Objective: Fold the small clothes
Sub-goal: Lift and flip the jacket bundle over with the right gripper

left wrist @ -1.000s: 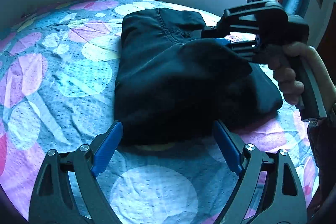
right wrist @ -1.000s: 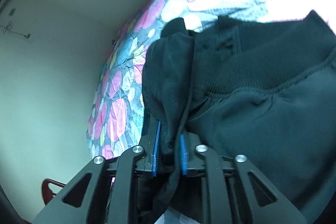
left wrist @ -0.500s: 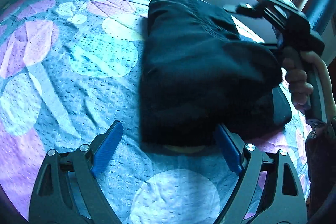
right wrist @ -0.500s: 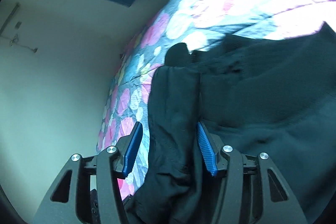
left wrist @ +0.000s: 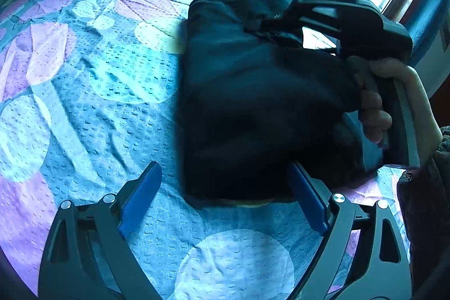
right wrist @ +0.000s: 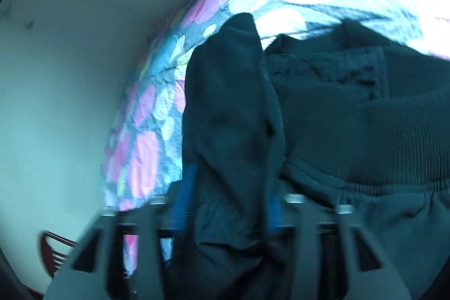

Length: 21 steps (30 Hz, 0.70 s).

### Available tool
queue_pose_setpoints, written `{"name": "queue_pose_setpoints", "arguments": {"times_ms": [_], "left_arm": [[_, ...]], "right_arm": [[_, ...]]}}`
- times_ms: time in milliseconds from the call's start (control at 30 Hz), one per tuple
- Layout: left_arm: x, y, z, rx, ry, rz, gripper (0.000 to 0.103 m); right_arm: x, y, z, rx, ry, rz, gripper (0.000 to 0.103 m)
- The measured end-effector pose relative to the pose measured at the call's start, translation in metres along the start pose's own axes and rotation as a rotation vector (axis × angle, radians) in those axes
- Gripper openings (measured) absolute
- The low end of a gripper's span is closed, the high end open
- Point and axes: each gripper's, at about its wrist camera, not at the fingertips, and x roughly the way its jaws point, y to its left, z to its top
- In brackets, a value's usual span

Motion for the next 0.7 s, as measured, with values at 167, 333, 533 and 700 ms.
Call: {"name": "queue_pose_setpoints", "arguments": {"times_ms": [167, 333, 533, 700], "left_arm": [[-0.004, -0.012, -0.003, 0.022, -0.012, 0.004, 0.091], [-0.001, -0.025, -0.002, 0.039, -0.011, 0.039, 0.091], [0.01, -0.022, 0.013, -0.086, 0.013, 0.035, 0.096], [0.018, -0.037, 0.012, -0.072, 0.008, 0.016, 0.099]], "right_arm": [[-0.026, 0.026, 0.006, -0.011, -0.065, 0.105, 0.012], [-0.076, 0.04, 0.011, 0.0, -0.156, 0.21, 0.011], [-0.153, 0.009, -0.001, 0.024, -0.272, 0.24, 0.01], [-0.2, -0.073, -0.041, 0.133, -0.353, 0.228, 0.009]]}}
